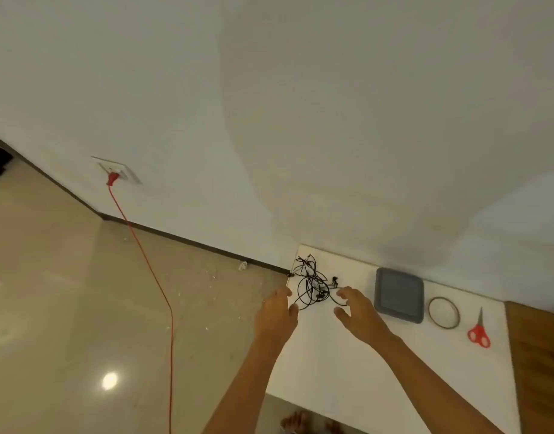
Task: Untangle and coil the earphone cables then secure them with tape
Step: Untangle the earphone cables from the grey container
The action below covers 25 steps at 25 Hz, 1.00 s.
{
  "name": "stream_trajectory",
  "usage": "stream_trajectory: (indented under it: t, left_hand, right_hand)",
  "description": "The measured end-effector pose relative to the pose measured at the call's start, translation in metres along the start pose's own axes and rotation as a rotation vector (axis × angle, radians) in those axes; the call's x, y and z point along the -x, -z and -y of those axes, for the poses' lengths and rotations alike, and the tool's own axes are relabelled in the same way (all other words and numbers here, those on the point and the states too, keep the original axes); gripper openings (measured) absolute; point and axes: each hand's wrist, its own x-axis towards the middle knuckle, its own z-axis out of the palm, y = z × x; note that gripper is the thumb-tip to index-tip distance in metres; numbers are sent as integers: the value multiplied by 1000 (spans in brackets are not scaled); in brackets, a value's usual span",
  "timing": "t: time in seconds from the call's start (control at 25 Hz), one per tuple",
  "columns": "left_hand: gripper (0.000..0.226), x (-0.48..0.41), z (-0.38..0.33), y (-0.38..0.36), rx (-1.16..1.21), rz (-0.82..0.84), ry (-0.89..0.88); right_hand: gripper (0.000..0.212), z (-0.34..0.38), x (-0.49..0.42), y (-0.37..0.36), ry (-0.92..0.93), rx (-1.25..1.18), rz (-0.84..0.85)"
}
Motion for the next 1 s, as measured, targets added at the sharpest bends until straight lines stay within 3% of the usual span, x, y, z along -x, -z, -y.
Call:
stream_trajectory:
  t: [0.28,0.4,0.48,0.56,0.72,1.0]
  left_hand:
    - [67,-69,38,-88,245,28,16]
    - [82,-95,45,-113,306,73,-6]
    - [74,-99,53,-125,312,77,-3]
    - [47,-104,62,-130,315,9,38]
    - [10,-95,69,-122,588,-78,44]
    - [14,-75,78,-99,624,-178,68]
  right_hand:
    - [44,-37,-101,-64,-41,-133,-191]
    - [17,-47,-123,-75,-48,-148,-195]
    - [12,-51,-120,-77,-68,-247,-231]
    - [8,-53,-113,-65,-78,-354,-301]
    - [3,-66,-88,-31,-22,-481,-345]
    - [6,-69,-41,18,-146,-964,-566]
